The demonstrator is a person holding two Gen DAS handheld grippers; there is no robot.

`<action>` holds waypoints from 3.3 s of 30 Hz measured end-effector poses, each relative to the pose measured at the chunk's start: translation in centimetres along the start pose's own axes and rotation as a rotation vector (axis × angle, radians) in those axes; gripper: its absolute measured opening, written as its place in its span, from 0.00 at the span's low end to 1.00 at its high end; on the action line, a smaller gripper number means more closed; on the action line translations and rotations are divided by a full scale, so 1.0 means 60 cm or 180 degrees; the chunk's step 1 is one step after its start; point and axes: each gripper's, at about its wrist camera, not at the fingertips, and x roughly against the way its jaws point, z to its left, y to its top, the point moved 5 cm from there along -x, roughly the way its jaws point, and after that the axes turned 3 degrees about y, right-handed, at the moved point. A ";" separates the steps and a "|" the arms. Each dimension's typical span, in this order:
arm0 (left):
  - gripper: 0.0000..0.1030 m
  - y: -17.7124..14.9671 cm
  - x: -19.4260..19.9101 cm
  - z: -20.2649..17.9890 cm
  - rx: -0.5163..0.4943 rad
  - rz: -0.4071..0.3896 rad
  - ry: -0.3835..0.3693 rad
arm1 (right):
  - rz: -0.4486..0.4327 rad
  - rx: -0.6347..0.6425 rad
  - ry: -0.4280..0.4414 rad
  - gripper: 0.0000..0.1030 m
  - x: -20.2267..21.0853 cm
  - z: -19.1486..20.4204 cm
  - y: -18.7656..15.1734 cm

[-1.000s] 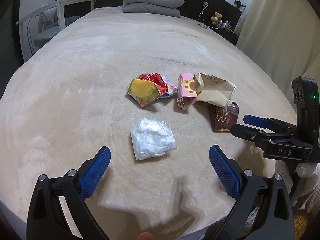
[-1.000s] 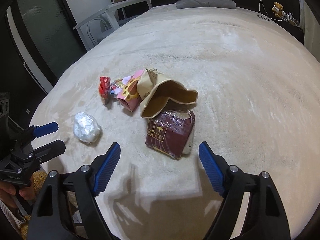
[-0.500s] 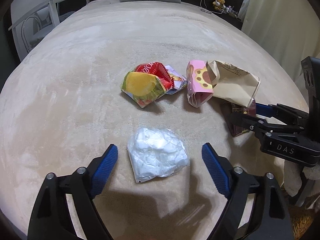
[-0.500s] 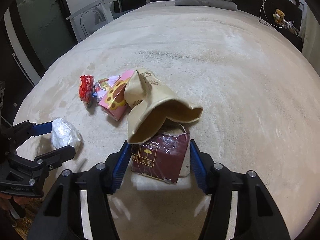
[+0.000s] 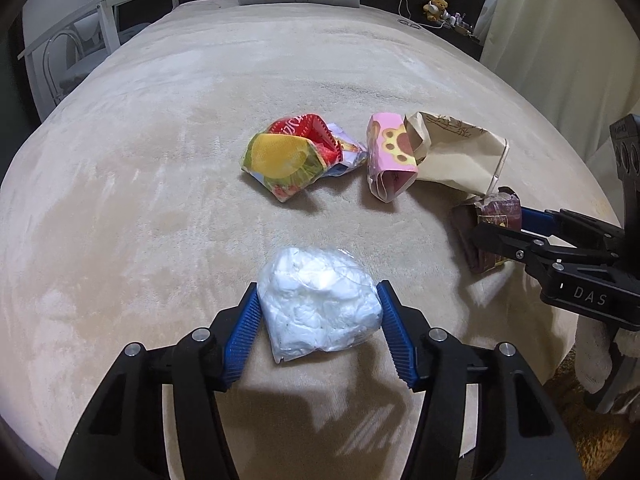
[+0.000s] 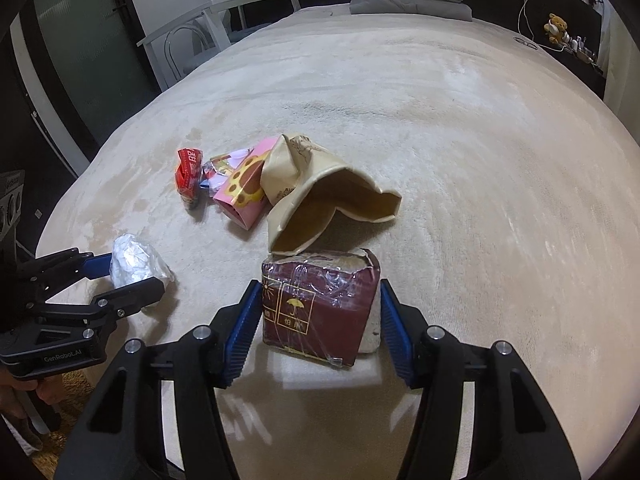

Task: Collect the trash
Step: 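Grasp the dark red wrapped package with the right tool while the left tool grasps the white plastic bag bundle, then carry the red package and white bag bundle down over the clear bin with both tools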

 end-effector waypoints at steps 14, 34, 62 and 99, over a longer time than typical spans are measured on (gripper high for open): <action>0.55 -0.018 0.051 -0.013 0.0109 -0.0224 -0.0180 | 0.0000 -0.0197 0.0097 0.56 0.044 0.001 -0.053; 0.55 -0.120 0.130 -0.090 0.0068 -0.0476 -0.0476 | -0.0300 -0.0276 0.0361 0.56 0.162 0.031 -0.183; 0.55 -0.262 0.168 -0.158 0.0024 -0.0397 -0.0679 | -0.0270 -0.0465 0.0556 0.56 0.221 0.054 -0.304; 0.55 -0.361 0.019 -0.178 -0.0106 0.0992 -0.0432 | 0.1163 -0.1096 0.0488 0.56 0.062 0.018 -0.404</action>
